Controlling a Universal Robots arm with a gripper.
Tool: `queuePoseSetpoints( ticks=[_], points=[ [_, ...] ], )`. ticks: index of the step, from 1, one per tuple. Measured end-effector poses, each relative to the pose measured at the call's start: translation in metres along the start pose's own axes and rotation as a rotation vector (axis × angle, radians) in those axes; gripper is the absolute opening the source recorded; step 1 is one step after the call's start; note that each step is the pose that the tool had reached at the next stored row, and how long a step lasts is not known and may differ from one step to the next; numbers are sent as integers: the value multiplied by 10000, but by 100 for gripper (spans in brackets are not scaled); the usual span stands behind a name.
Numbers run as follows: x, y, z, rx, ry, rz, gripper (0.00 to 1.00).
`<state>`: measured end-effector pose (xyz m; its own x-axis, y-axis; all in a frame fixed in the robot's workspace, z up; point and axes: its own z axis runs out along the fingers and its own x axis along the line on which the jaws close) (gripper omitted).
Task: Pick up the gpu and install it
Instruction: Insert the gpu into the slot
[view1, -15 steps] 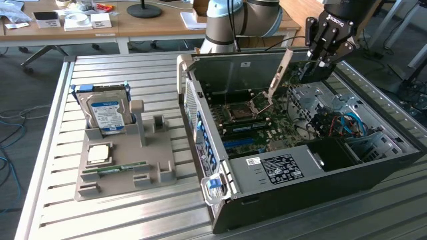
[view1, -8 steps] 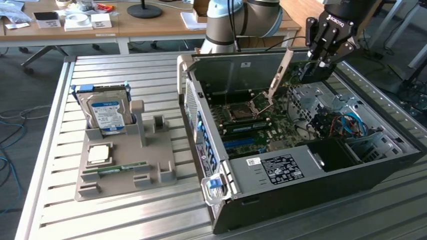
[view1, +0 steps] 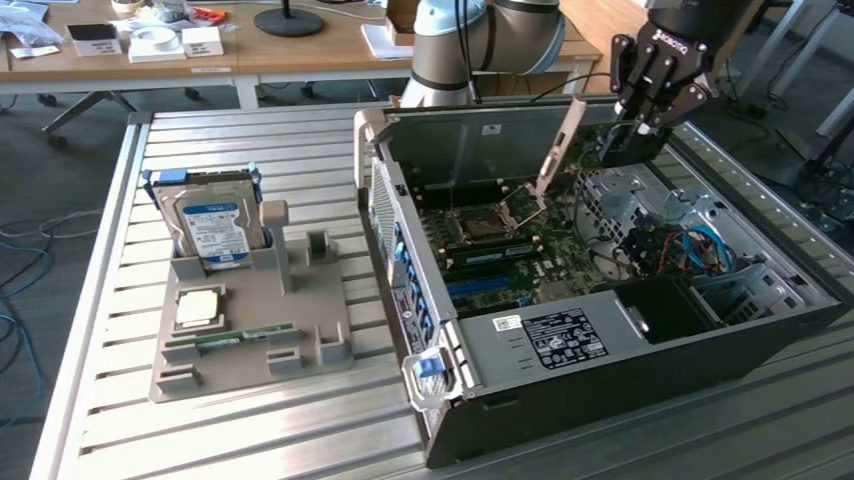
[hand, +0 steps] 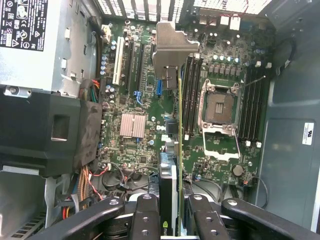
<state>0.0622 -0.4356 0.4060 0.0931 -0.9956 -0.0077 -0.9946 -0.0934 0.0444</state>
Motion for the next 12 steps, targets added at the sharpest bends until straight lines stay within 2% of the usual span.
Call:
queuePoseSetpoints(
  ticks=[7,12],
  points=[
    [-17,104,25,1,-9,151,27],
    [-22,135,45,5,-25,541,27]
  ],
)
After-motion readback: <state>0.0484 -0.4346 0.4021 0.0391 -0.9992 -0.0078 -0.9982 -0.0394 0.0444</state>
